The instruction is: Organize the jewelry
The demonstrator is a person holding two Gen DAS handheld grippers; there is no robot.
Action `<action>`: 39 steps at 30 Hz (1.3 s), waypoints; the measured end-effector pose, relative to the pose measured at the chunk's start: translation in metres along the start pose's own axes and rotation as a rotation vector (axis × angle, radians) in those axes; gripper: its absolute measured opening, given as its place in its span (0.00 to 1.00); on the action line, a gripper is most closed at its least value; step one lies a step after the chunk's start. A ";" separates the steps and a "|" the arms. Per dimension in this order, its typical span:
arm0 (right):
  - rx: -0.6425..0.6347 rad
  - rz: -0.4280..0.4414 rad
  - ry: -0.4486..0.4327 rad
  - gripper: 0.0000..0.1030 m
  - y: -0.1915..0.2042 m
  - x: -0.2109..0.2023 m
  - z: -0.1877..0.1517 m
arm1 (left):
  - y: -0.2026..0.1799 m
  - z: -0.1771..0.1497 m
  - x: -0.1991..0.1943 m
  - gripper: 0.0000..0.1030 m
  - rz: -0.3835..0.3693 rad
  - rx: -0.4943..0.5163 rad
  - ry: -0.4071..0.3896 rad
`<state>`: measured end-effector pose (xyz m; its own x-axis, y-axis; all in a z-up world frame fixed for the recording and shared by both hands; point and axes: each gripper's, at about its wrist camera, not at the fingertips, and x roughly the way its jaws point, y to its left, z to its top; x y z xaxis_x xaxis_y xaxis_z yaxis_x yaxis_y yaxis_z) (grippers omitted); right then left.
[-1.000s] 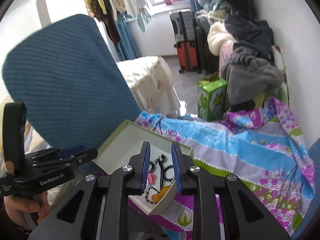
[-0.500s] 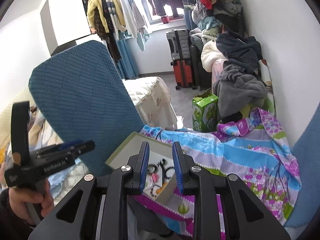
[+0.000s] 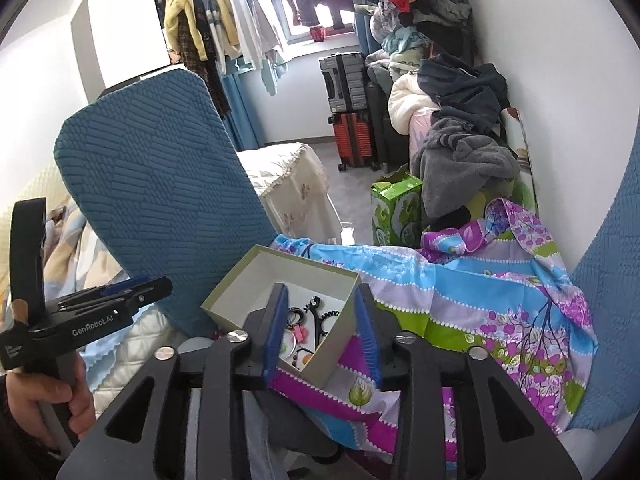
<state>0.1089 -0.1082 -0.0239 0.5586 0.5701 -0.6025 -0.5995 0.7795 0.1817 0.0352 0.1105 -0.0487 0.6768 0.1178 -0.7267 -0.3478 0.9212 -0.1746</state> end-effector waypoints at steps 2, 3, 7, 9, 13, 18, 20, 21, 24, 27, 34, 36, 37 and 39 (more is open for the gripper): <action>-0.003 -0.008 -0.003 0.48 0.000 0.000 -0.004 | -0.001 -0.001 0.000 0.44 0.003 0.010 0.003; -0.004 -0.013 -0.004 0.49 0.000 0.000 -0.006 | -0.002 -0.001 0.000 0.49 0.003 0.015 0.002; -0.007 -0.027 0.003 0.59 0.000 0.000 -0.011 | -0.004 -0.003 -0.002 0.63 0.000 0.020 -0.007; -0.002 -0.039 -0.005 0.73 -0.001 -0.001 -0.011 | -0.004 -0.004 -0.001 0.65 0.009 0.023 -0.003; -0.015 -0.042 -0.011 0.76 -0.002 -0.001 -0.011 | -0.001 -0.006 -0.001 0.77 0.029 0.019 -0.007; -0.014 -0.065 -0.016 0.90 -0.005 0.002 -0.015 | 0.001 -0.007 0.001 0.79 0.052 0.009 0.002; -0.018 -0.076 -0.013 1.00 -0.007 0.004 -0.016 | 0.003 -0.007 0.001 0.80 0.060 0.003 0.005; -0.021 -0.081 -0.012 1.00 -0.007 0.005 -0.017 | 0.004 -0.007 0.001 0.81 0.065 0.002 0.007; -0.026 -0.090 -0.004 1.00 -0.007 0.007 -0.018 | 0.006 -0.007 0.001 0.81 0.080 -0.004 0.009; -0.026 -0.099 -0.001 1.00 -0.007 0.009 -0.019 | 0.008 -0.008 0.002 0.81 0.093 -0.008 0.015; -0.022 -0.098 0.002 1.00 -0.006 0.010 -0.019 | 0.009 -0.009 0.005 0.82 0.094 -0.008 0.044; -0.023 -0.098 0.003 1.00 -0.006 0.010 -0.019 | 0.008 -0.010 0.006 0.82 0.095 -0.005 0.050; -0.025 -0.099 0.005 1.00 -0.006 0.010 -0.020 | 0.008 -0.010 0.006 0.82 0.093 -0.003 0.054; -0.024 -0.099 0.007 1.00 -0.007 0.010 -0.020 | 0.007 -0.011 0.006 0.82 0.086 -0.004 0.053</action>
<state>0.1076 -0.1134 -0.0466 0.6119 0.4889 -0.6217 -0.5555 0.8252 0.1021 0.0299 0.1134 -0.0614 0.6088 0.1766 -0.7734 -0.4058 0.9070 -0.1123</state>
